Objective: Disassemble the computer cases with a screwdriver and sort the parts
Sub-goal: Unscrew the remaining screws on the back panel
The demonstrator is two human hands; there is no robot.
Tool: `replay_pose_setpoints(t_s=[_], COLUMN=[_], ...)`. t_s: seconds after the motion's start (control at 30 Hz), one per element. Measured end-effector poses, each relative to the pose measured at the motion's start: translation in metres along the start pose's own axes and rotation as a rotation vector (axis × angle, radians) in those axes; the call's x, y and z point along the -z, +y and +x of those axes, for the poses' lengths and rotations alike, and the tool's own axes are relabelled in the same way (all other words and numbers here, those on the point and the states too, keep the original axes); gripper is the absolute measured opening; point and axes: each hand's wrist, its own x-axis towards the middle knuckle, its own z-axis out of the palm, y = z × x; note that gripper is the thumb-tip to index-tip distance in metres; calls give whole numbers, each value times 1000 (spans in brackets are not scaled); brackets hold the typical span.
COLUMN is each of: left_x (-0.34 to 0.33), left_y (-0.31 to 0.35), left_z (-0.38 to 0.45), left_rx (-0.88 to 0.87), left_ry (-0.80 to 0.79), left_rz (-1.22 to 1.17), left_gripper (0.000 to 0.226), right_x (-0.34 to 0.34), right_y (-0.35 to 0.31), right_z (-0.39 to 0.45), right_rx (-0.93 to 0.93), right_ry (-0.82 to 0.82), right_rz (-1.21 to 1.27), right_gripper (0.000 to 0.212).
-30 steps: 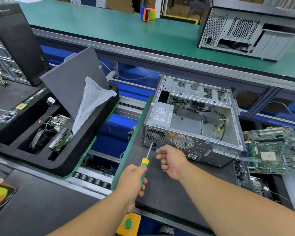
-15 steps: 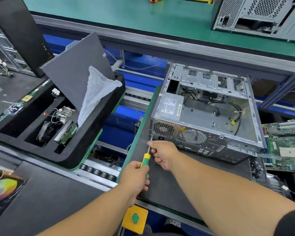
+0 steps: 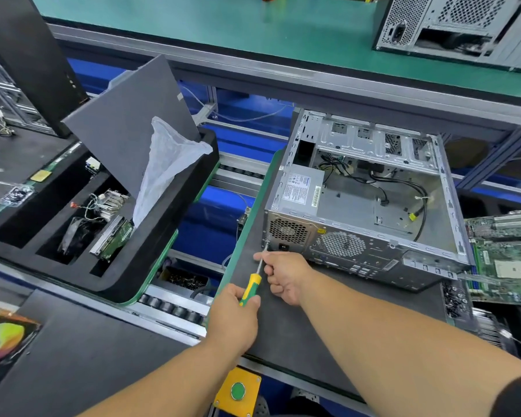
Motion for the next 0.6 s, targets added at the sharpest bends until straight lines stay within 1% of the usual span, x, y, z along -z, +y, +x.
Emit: replay_pose_setpoints(t_s=[0.03,0.07,0.1,0.2,0.27,0.33,0.43,0.53,0.6], left_x=[-2,-4,-3,6,12,15,11,10,11], left_y=[1,3,7,15,19,20,14,12,13], left_z=[-1,-3,-5,-7,-6,-5,-6,-4,-2], left_rx=[78,161,227,323,307,230,140,159,186], left_ry=[-46,-99,-148,-247,-260,-241,-184,-151,-174], left_rz=[-137,-257,-323,-368,-365,-299,-219,-227,-261], left_gripper=[11,16,21,37,36,28,37,26,30], right_x=[0,1,1,1,-4,-9,-12,-10,-6], right_y=[3,7,10,15,15,14,14,12,10], right_z=[0,0,2,6,9,11,14,12,8], right_rx=[-13,-15,-7,22,17,5,12,5,-11], right_ry=[-25,-46,-57,-25,14,62,113,77,7], right_rz=[9,20,28,24,27,32,15,44,76], right_gripper=[27,31,32,29,25,23,28,29,25])
